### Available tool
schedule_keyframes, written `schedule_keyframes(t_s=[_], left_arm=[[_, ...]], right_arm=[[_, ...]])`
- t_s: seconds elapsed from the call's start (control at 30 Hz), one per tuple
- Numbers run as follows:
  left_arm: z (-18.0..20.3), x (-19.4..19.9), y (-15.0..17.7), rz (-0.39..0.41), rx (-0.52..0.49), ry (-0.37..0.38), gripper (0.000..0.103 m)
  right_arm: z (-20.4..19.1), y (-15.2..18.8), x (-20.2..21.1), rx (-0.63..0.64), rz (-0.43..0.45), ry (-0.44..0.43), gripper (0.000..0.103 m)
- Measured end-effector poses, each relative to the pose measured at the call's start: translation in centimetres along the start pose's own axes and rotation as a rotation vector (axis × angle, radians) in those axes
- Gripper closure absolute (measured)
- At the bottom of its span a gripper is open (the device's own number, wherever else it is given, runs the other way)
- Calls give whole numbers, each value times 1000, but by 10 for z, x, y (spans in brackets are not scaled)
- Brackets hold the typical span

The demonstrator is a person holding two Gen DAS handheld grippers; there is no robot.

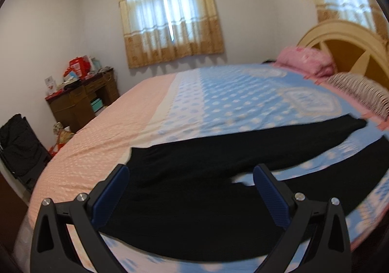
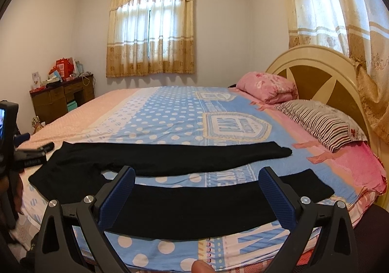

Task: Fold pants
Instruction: 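Move the left gripper to the end of the black pants and close on it, then close the right gripper on the other pant leg end while the left gripper holds its end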

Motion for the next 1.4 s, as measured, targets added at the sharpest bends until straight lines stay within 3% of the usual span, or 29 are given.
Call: schedule_keyframes(t_s=[0.23, 0.47, 0.77, 0.9, 0.97, 1.13, 1.2, 1.3, 1.4], left_arm=[[-88, -70, -6, -97, -35, -105, 0], [-138, -146, -4, -218, 28, -60, 1], [-143, -218, 3, -351, 61, 68, 16], [-146, -243, 10, -409, 53, 91, 32], [-150, -249, 13, -428, 76, 117, 41], [-153, -257, 21, -451, 116, 159, 44], [-152, -256, 22, -446, 122, 181, 50], [-148, -255, 19, -443, 103, 216, 64], [-145, -258, 18, -446, 72, 197, 65]], right_arm=[[10, 19, -38, -48, -88, -35, 1], [31, 21, -77, -61, -167, -2, 1], [56, -2, -121, -45, -204, 39, 1], [69, -10, -141, -73, -223, 23, 2], [77, -14, -150, -83, -231, 25, 9], [119, -24, -174, -156, -266, 49, 13], [141, -26, -185, -204, -282, 67, 13], [173, -29, -200, -263, -307, 96, 15], [199, -31, -214, -295, -322, 132, 17]])
Point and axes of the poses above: each gripper's, at about its wrist camera, not at the fingertips, and x roughly against the way its jaws point, z to its right, y to its underside, the point moved 6 cm from there along -x, roughly the way its jaws point, and after that the axes turned 3 degrees about y, right-handed, at the moved point
